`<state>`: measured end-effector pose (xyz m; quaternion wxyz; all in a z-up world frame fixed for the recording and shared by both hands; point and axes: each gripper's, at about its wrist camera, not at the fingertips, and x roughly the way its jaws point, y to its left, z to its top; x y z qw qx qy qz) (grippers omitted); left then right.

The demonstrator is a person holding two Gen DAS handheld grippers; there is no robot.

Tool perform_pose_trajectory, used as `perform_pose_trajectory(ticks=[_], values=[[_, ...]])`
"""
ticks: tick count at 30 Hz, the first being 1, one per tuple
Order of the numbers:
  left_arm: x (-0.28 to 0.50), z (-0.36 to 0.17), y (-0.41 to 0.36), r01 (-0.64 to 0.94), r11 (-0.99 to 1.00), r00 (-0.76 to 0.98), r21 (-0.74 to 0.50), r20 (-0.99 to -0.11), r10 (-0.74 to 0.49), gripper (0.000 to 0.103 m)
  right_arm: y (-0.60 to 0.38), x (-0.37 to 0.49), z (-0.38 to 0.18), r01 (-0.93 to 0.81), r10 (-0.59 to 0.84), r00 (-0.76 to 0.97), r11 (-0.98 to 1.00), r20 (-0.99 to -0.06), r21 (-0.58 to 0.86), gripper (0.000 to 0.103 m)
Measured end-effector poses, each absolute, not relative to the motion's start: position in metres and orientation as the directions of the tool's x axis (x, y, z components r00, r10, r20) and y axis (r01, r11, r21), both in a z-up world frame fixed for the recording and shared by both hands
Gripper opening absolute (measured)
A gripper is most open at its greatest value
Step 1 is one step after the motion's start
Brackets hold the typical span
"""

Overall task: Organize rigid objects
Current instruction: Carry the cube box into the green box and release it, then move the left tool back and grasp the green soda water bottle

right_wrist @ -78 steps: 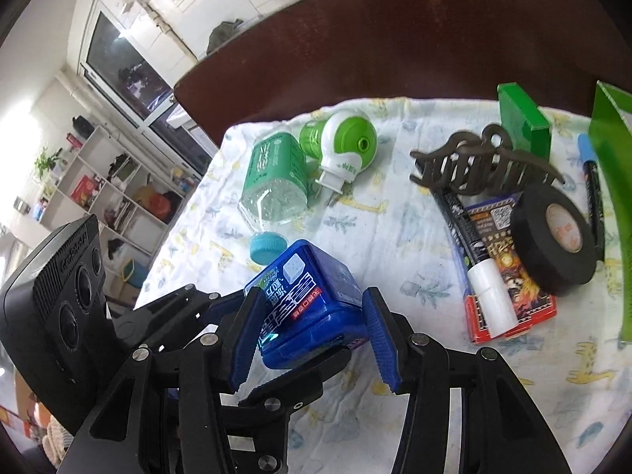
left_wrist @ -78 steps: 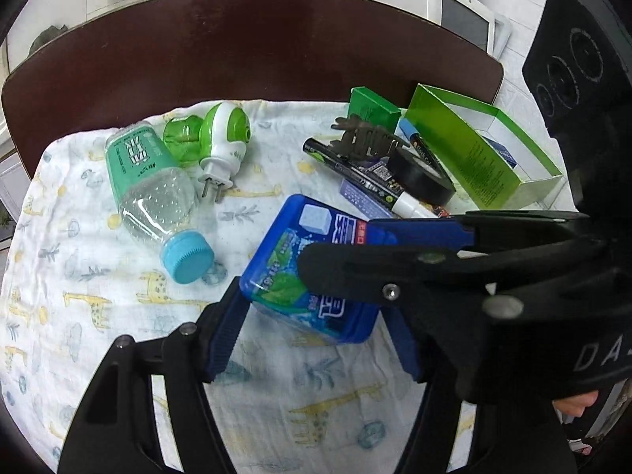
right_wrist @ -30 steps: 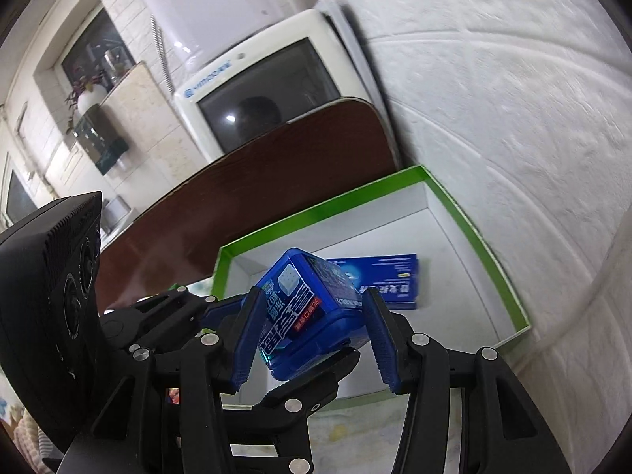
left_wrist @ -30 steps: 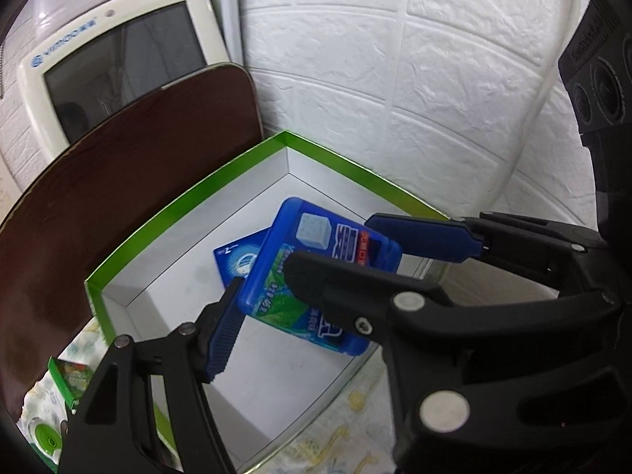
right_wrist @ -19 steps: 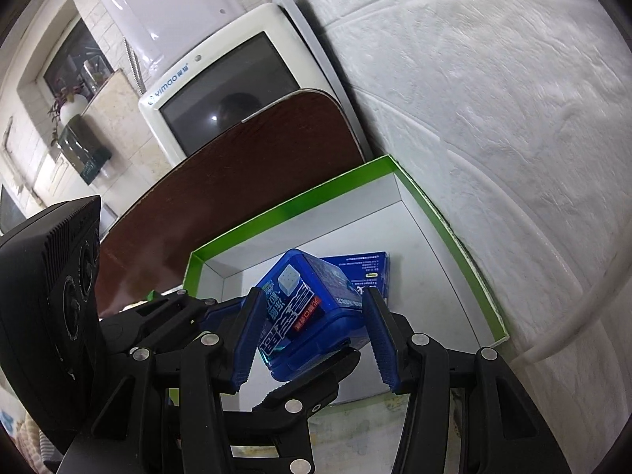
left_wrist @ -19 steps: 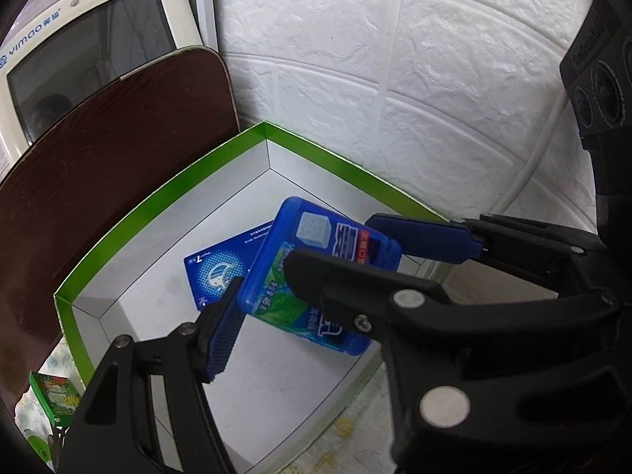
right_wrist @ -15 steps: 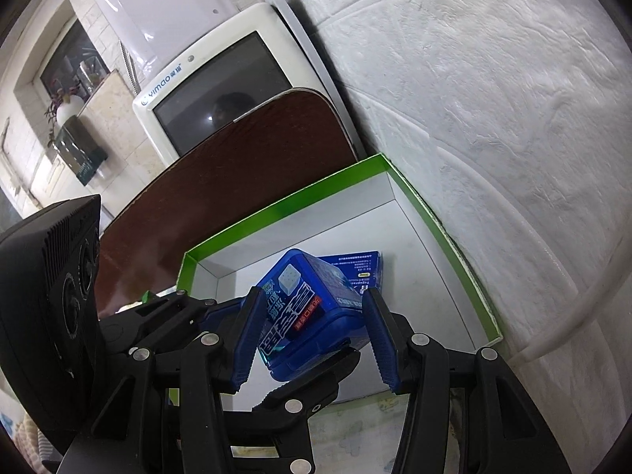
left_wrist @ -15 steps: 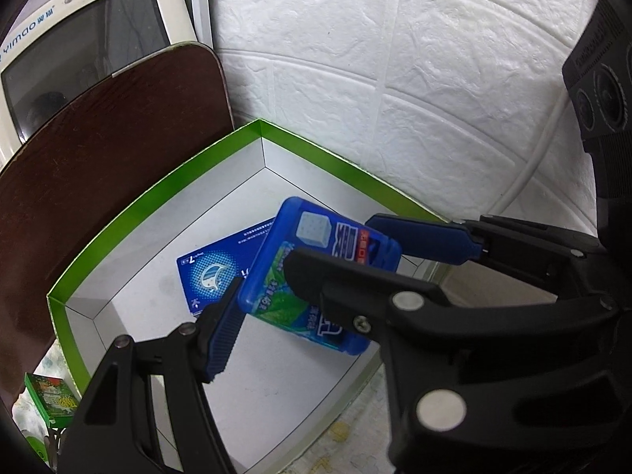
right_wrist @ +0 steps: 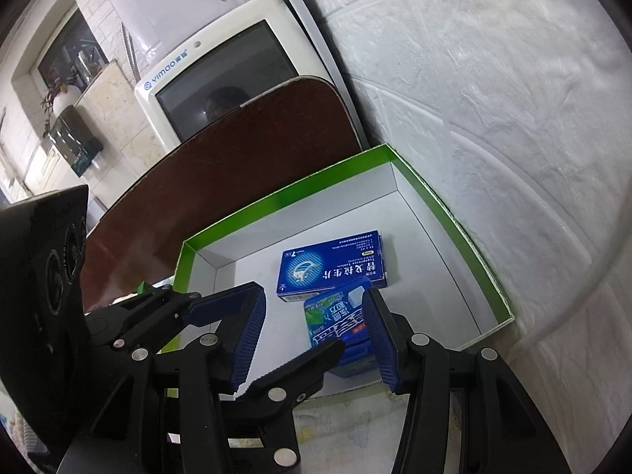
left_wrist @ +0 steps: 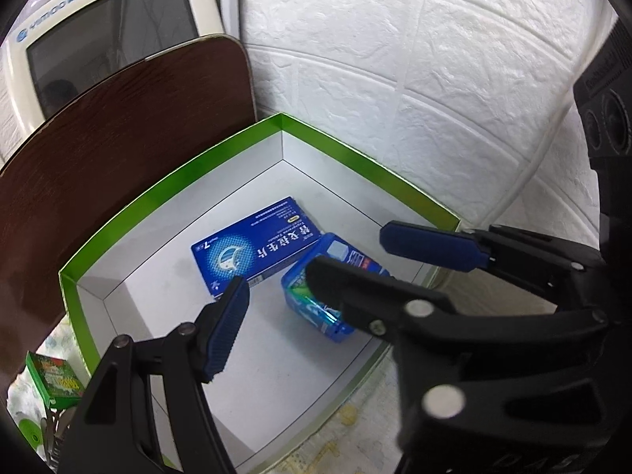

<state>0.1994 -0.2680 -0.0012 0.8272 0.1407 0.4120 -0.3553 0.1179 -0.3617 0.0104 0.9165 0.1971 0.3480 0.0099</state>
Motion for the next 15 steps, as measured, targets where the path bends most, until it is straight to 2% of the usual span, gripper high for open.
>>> perform_pose_trajectory(ticks=[9, 15], values=[[0.19, 0.02, -0.229, 0.669, 0.743, 0.464, -0.04, -0.758, -0.458, 0.068, -0.339, 0.108, 0.029, 0.087, 0.16, 0.776, 0.931, -0.61, 0.355, 0.053], [0.187, 0.036, -0.17, 0.6, 0.799, 0.533, -0.018, -0.736, -0.417, 0.068, -0.31, 0.105, 0.04, 0.039, 0.185, 0.781, 0.939, -0.597, 0.342, 0.053]])
